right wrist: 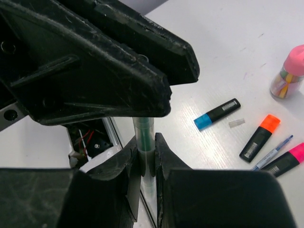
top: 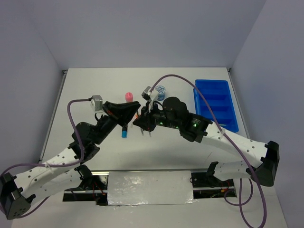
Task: Sort the stationery into containers
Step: Close the pen cap on the pen.
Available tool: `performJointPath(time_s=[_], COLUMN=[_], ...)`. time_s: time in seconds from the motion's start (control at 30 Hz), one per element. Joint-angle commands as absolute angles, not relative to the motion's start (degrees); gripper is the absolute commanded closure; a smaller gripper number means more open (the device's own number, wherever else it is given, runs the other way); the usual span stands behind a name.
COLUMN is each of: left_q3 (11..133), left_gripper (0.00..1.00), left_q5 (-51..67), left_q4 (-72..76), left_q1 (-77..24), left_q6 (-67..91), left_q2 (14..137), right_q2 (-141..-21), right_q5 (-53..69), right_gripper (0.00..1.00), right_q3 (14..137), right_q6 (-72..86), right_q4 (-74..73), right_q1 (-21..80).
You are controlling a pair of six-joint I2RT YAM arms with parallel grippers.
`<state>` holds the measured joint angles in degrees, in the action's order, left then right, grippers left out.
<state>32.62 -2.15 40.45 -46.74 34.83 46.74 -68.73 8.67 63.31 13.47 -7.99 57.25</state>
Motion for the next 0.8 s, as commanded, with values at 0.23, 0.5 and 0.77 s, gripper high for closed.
performJointPath(time_s=[0.23, 0.5, 0.77], left_q3=[45.68, 59.58, 82.38], left_gripper=[0.84, 0.40, 0.01], left_q5=[4.66, -4.63, -46.53], left_q4=[11.63, 0.19, -27.57], left_q1=[-52.38, -52.30, -48.44], left_q6=[27.61, 25.74, 38.13], left_q2=[52.02, 57.92, 61.07], right_q2=[-68.03, -63.47, -54.25], right_q5=[8.25, 1.60, -3.95], right_gripper=[1.00, 1.00, 1.00], right_q3=[61.10, 52.30, 42.81], right_q6=[19.50, 20.65, 28.47], right_q4=[15.54, 16.00, 6.43], right_q1=[54.84, 53.18, 38.89])
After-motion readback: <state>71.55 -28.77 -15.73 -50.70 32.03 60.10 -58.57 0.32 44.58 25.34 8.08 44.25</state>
